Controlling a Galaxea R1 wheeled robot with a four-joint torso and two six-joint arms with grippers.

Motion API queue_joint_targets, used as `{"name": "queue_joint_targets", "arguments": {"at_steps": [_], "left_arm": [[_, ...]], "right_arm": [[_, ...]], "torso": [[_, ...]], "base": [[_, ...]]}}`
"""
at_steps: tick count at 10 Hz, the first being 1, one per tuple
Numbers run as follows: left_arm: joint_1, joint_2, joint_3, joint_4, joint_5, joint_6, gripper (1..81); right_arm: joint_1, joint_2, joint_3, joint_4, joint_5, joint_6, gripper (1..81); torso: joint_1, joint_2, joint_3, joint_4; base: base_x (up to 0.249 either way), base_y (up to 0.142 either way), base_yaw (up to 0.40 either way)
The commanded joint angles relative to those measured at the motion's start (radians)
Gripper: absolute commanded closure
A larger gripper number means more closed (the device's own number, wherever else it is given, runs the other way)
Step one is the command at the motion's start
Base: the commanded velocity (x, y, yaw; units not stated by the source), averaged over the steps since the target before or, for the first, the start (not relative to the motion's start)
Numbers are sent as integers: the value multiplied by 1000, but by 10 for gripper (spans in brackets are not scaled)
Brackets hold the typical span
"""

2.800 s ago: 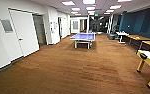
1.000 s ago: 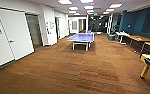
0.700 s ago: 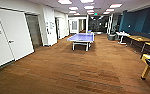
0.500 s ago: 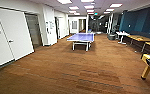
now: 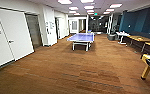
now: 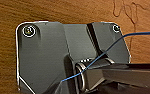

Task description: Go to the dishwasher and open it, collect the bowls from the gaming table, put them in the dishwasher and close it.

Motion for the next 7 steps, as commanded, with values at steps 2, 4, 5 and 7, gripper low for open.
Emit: {"name": "queue_joint_targets", "arguments": {"at_steps": [2,4,5,7], "left_arm": [[-39,-3,7,17,48,9,10],[-39,-4,7,15,50,9,10],[-39,-4,7,17,50,9,10],[-39,-3,7,17,50,9,10]], "right_arm": [[36,5,10,-6,-43,1,10],[36,5,10,-6,-43,1,10],[36,5,9,-6,-44,1,10],[36,5,9,-6,-44,1,10]], "torso": [[0,0,0,0],[0,0,0,0],[0,0,0,0],[0,0,0,0]], "base": [[0,0,-112],[0,0,-259],[0,0,-340],[0,0,-340]]}}
